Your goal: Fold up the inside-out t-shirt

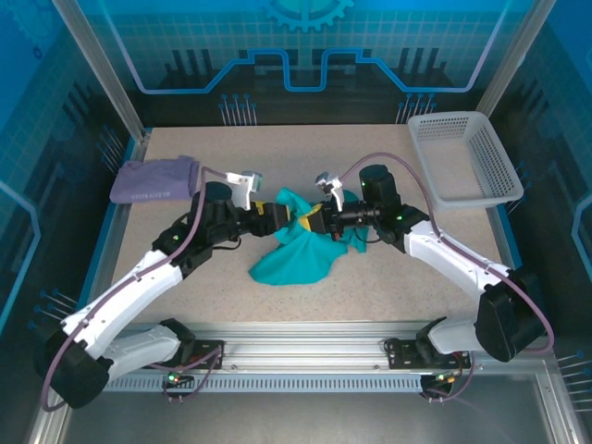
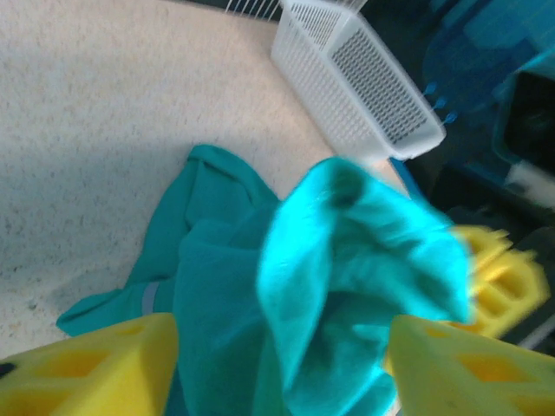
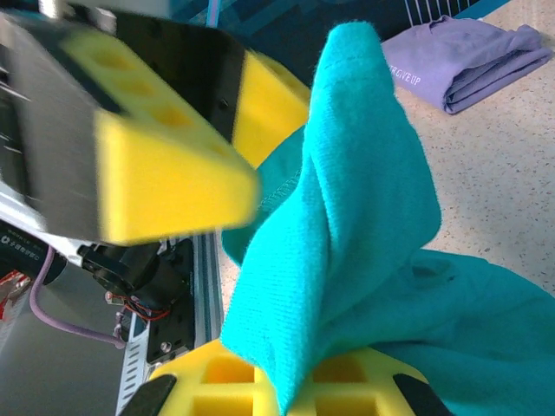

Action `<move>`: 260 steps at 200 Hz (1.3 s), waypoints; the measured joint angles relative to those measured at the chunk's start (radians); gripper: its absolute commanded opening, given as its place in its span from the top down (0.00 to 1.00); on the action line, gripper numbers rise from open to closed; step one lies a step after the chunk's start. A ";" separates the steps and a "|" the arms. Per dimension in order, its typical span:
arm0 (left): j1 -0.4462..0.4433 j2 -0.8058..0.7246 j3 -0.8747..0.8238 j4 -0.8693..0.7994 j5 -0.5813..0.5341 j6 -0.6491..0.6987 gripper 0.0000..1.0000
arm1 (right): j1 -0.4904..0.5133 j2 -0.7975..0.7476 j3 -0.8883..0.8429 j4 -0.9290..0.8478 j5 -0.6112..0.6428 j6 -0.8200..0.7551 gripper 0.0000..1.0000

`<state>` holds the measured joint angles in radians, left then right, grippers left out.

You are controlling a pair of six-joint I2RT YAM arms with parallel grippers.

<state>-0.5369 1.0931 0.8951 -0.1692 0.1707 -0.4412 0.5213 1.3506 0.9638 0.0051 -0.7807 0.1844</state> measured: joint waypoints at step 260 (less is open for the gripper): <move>0.038 -0.047 -0.032 0.105 0.221 0.028 0.64 | -0.045 0.006 0.065 -0.127 -0.196 -0.126 1.00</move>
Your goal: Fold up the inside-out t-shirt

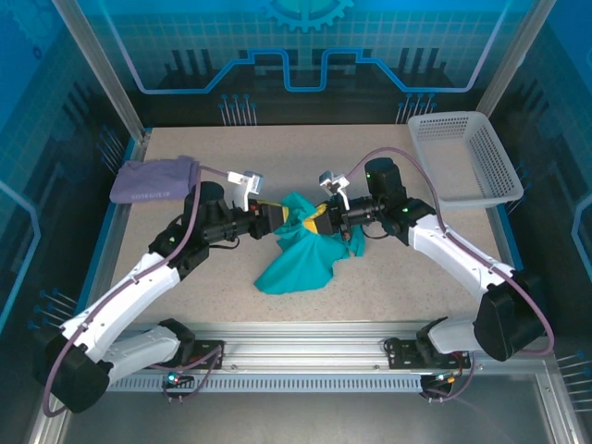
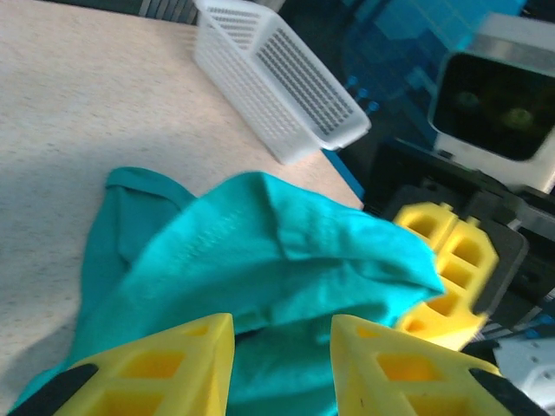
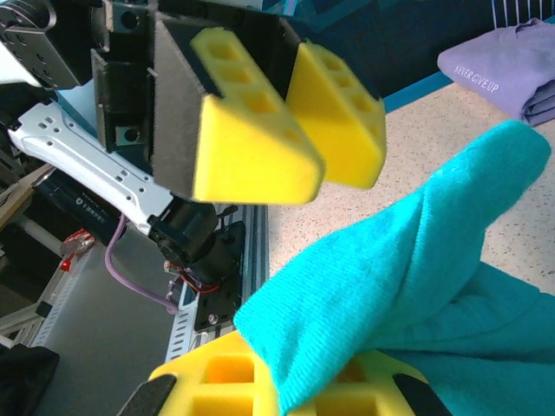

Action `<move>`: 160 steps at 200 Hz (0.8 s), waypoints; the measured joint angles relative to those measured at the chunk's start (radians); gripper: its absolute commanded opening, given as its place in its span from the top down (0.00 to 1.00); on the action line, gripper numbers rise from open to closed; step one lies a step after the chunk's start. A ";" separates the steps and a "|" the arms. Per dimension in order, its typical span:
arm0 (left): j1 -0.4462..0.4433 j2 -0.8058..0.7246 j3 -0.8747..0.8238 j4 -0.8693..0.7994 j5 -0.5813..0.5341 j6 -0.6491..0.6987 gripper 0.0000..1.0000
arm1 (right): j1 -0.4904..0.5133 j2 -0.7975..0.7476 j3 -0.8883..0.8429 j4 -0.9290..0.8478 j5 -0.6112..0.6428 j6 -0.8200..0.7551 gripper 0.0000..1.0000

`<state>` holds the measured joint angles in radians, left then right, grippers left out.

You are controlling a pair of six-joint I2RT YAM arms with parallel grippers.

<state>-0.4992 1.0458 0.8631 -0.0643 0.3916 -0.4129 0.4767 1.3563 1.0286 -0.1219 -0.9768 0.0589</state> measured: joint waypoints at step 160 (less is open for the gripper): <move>0.021 0.153 0.045 0.100 0.227 -0.135 0.68 | 0.000 0.000 0.001 -0.008 0.027 -0.016 1.00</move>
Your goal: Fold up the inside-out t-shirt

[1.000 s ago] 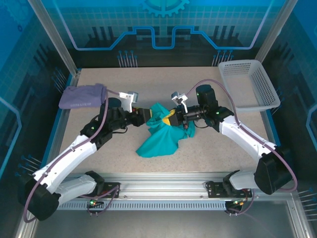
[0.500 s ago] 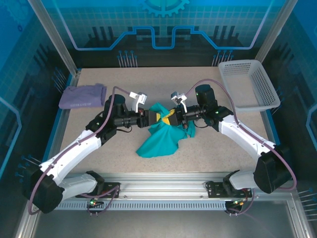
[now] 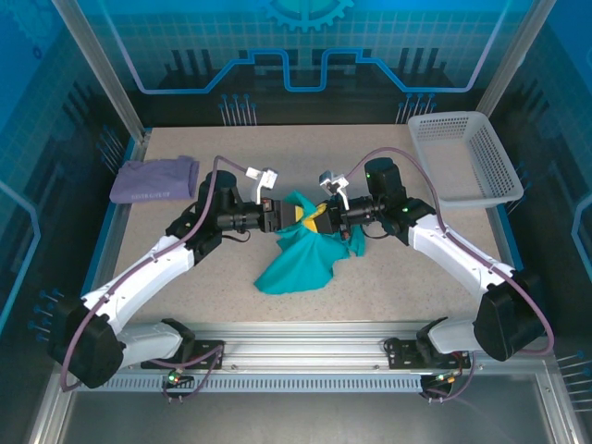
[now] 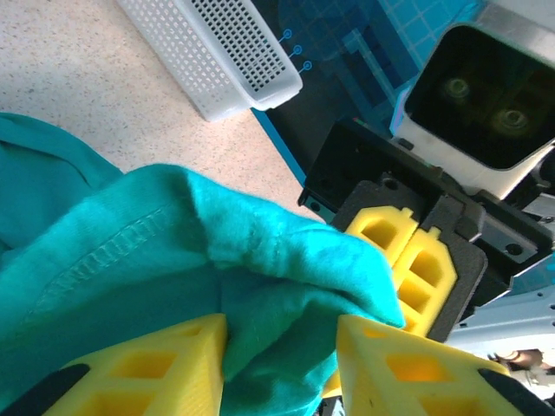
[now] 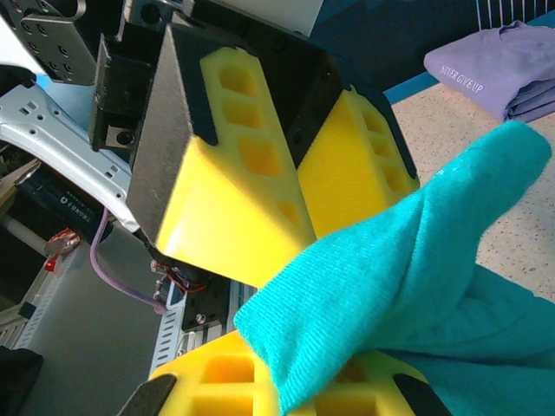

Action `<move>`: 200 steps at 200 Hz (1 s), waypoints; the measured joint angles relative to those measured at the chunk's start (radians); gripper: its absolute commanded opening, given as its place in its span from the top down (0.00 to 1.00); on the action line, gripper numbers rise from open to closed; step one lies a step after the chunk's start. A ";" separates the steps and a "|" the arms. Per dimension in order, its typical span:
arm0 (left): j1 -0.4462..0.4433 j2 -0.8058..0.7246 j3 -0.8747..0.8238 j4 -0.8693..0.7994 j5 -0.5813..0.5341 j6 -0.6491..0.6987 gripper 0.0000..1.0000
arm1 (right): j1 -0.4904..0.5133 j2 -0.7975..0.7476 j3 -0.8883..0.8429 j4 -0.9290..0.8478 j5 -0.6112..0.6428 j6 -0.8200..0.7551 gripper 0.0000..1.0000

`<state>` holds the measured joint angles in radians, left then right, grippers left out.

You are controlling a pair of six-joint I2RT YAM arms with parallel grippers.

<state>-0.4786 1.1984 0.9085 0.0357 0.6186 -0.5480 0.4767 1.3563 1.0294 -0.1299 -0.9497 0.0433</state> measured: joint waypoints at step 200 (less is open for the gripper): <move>0.005 -0.097 0.000 -0.068 -0.070 0.033 1.00 | 0.003 0.000 0.066 -0.139 0.279 0.010 0.78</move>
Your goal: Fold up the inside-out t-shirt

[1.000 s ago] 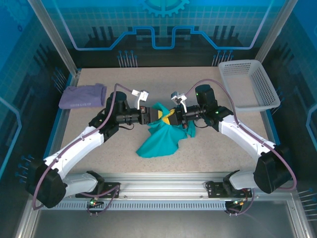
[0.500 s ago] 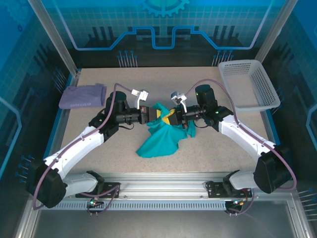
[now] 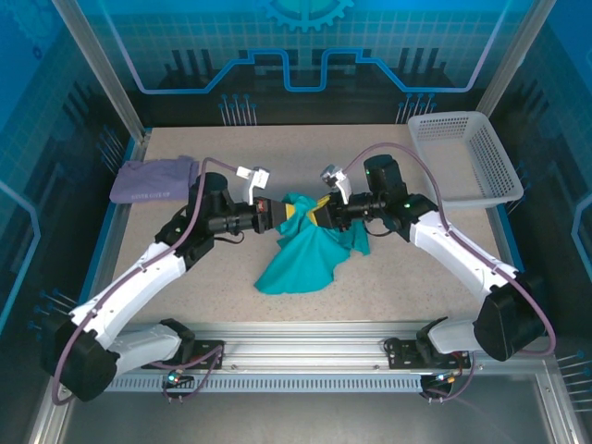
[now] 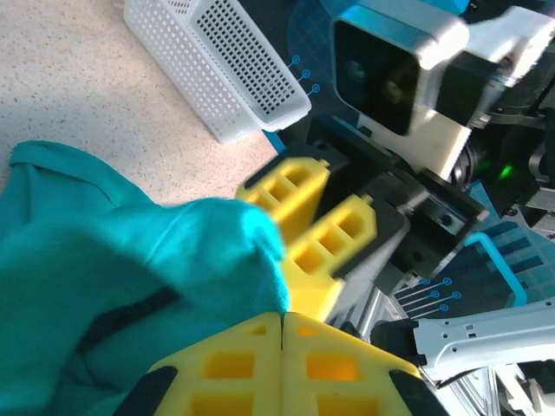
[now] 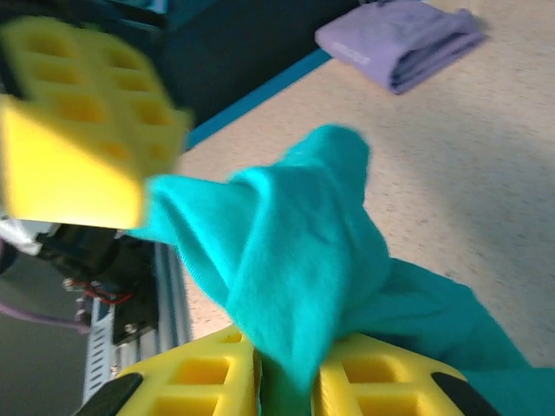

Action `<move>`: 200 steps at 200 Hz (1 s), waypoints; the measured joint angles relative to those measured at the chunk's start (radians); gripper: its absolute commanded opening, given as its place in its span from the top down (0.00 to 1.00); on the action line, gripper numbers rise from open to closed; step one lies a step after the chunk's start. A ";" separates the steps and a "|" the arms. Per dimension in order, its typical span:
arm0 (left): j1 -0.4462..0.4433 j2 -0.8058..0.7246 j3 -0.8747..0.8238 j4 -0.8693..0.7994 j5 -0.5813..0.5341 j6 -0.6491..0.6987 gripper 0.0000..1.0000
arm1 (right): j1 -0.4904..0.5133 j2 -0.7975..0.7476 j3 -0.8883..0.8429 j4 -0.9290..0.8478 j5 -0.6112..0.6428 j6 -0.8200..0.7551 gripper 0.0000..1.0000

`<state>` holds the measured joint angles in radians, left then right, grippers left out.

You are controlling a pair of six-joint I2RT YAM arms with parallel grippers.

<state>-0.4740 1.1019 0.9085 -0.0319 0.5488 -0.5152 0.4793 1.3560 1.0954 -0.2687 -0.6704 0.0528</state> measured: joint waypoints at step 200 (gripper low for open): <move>-0.085 0.076 0.085 -0.159 -0.416 0.140 0.53 | 0.057 -0.109 -0.008 -0.159 0.311 -0.067 1.00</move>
<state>-0.5594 1.1782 0.9936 -0.1913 0.1329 -0.3748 0.5362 1.2472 1.0878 -0.4278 -0.3599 -0.0139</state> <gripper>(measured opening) 0.377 0.057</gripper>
